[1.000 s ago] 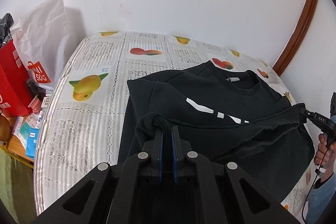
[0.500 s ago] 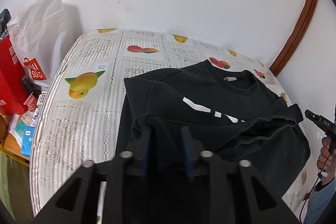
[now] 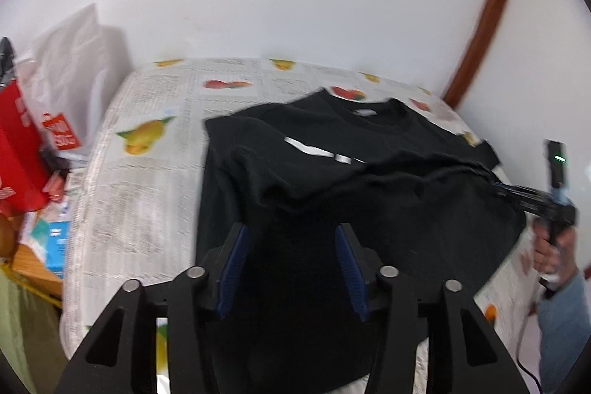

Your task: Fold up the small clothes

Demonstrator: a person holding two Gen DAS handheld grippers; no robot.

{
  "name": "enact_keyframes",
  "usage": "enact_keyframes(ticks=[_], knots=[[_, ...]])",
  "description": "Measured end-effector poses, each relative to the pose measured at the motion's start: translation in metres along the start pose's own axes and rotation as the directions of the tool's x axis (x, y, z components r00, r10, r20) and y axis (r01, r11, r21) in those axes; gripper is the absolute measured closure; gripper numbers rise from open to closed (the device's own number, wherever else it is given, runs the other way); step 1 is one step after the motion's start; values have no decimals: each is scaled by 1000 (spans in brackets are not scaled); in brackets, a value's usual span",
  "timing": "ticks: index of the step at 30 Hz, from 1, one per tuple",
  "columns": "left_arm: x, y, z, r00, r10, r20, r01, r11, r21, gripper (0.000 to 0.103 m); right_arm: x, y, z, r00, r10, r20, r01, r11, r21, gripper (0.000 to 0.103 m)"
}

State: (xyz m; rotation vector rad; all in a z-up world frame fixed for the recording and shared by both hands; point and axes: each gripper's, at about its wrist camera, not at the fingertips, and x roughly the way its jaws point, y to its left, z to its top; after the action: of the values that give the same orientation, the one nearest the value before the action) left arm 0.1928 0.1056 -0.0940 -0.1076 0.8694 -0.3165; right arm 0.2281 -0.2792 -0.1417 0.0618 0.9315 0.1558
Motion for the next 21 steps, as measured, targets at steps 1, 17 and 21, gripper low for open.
enact_keyframes(ticks=[1, 17, 21], knots=[[4, -2, -2, 1000, -11, -12, 11, 1000, 2, 51, 7, 1, 1, 1000, -12, -21, 12, 1000, -5, 76], [76, -11, 51, 996, 89, -14, -88, 994, 59, 51, 30, -5, 52, 992, -118, 40, 118, 993, 23, 77], [77, -3, 62, 985, 172, 6, -172, 983, 62, 51, 46, -26, 79, 978, -202, 53, 200, 978, 55, 77]])
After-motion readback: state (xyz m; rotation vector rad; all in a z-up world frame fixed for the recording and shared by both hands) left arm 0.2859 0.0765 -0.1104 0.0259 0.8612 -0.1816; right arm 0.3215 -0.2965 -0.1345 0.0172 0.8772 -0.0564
